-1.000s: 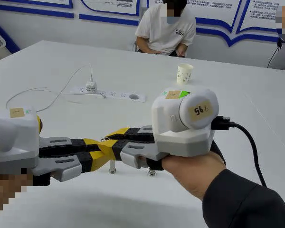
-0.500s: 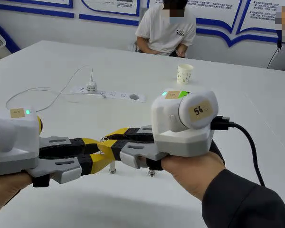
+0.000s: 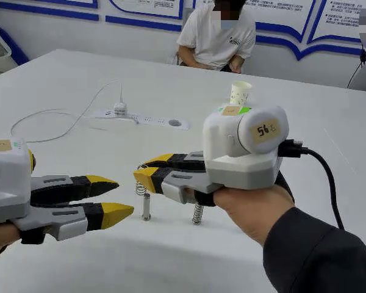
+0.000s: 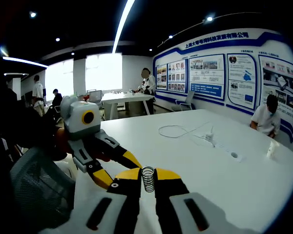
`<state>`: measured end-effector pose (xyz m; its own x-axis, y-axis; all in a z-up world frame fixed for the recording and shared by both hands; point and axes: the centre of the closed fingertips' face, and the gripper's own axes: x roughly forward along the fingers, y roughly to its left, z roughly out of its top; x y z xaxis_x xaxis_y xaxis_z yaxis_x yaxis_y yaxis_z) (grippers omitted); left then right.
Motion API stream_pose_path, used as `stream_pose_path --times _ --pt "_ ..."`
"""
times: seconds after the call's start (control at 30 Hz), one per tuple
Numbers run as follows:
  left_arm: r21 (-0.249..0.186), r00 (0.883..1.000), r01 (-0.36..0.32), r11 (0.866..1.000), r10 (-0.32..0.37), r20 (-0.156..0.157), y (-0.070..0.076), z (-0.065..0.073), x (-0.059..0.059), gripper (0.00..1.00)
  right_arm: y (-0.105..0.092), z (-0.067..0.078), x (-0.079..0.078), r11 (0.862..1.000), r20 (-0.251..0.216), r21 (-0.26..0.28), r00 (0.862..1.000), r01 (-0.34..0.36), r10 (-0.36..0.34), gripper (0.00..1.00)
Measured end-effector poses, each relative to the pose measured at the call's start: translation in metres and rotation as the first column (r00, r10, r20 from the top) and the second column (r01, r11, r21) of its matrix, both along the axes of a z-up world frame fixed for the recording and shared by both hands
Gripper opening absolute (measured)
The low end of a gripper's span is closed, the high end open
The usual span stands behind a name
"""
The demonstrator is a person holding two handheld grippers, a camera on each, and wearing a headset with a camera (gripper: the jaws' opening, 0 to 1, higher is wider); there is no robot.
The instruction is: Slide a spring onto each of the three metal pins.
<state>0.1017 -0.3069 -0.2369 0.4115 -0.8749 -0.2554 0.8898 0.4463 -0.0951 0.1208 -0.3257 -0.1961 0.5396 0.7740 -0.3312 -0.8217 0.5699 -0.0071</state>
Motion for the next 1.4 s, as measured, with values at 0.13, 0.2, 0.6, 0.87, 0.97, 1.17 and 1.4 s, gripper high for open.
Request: stream_pose_path --times 0.13,0.2,0.6,0.87,0.97,1.17,1.4 --pt "-0.002 1.0 -0.012 1.0 0.012 -0.004 0.006 -0.001 -0.002 0.42 -0.004 -0.002 0.006 1.0 -0.003 0.0 1.0 0.014 -0.014 0.11" --pt "-0.006 1.0 -0.014 1.0 0.014 -0.006 0.007 0.0 -0.003 0.45 -0.005 -0.004 0.009 1.0 -0.006 -0.004 1.0 0.02 -0.02 0.11" --pt "-0.01 1.0 -0.022 1.0 0.022 -0.01 0.009 -0.002 -0.01 0.55 -0.012 -0.022 0.026 0.998 -0.048 -0.01 0.997 0.06 -0.061 0.11" --pt "0.003 0.999 -0.034 0.999 0.034 -0.018 0.01 -0.009 -0.012 0.61 -0.01 -0.034 0.033 0.998 -0.076 -0.014 0.995 0.068 -0.069 0.11" --pt "0.015 0.999 -0.028 0.999 0.028 -0.019 0.009 -0.013 -0.014 0.63 -0.009 -0.037 0.035 0.997 -0.08 -0.016 0.994 0.07 -0.071 0.11" --pt "0.032 1.0 -0.016 0.999 0.017 -0.022 0.007 -0.018 -0.018 0.65 -0.009 -0.045 0.039 0.997 -0.092 -0.025 0.993 0.067 -0.069 0.11" --pt "0.031 1.0 -0.015 0.999 0.016 -0.024 0.006 -0.018 -0.018 0.66 -0.007 -0.049 0.04 0.998 -0.098 -0.028 0.993 0.059 -0.061 0.11"
